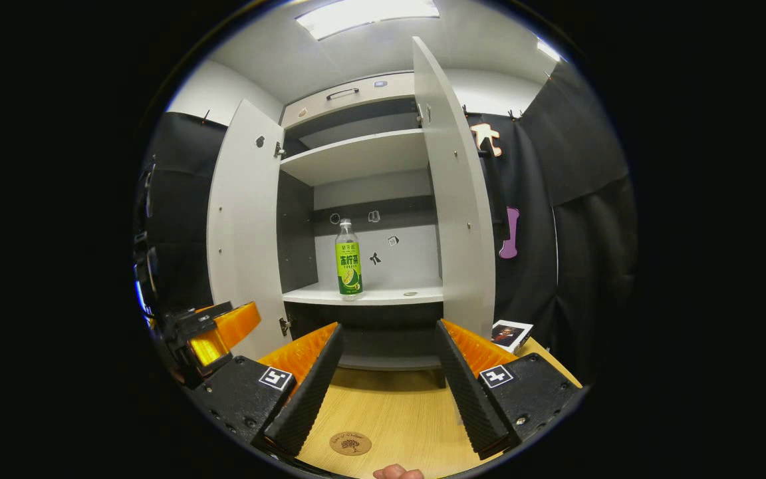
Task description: Grasp the bottle in the cabinet with the left hand and place it on the coaster, then close the right door with the right hand and the left door with the left hand.
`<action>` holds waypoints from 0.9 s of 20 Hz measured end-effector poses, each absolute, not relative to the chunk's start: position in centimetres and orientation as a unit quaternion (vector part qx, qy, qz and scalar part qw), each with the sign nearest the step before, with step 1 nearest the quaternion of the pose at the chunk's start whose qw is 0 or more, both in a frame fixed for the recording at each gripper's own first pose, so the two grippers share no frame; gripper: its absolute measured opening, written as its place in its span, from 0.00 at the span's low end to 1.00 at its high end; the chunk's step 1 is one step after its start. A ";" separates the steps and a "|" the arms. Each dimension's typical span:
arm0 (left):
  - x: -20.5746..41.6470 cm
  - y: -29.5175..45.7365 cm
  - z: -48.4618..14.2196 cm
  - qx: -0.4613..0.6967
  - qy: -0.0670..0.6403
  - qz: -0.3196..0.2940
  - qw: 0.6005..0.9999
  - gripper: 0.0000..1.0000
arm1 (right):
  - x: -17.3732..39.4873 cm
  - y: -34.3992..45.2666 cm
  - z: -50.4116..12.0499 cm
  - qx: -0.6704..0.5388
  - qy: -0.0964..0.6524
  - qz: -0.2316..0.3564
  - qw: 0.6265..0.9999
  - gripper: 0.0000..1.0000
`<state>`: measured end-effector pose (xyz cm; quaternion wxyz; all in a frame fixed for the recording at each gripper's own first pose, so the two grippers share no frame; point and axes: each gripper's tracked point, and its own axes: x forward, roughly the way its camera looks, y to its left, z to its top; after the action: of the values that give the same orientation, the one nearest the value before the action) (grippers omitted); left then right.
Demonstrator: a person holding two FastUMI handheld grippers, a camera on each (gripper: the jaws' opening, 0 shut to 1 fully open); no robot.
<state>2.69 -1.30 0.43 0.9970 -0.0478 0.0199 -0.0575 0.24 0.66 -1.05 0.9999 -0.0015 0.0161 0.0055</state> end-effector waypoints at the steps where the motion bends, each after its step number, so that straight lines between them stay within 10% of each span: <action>1: 3.5 -1.8 0.7 -0.047 0.022 -0.071 0.996 0.95 | 0.2 0.7 -1.0 -0.003 0.018 0.006 1.000 0.84; 18: 25.2 -4.2 2.6 0.025 0.002 -0.120 0.992 0.96 | -0.7 -1.4 -0.7 -0.004 0.019 -0.030 0.999 0.84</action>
<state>25.17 -4.17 2.57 0.9925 0.0252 0.0017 -0.1197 -0.67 -1.37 -0.72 0.9994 -0.0043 0.0190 -0.0300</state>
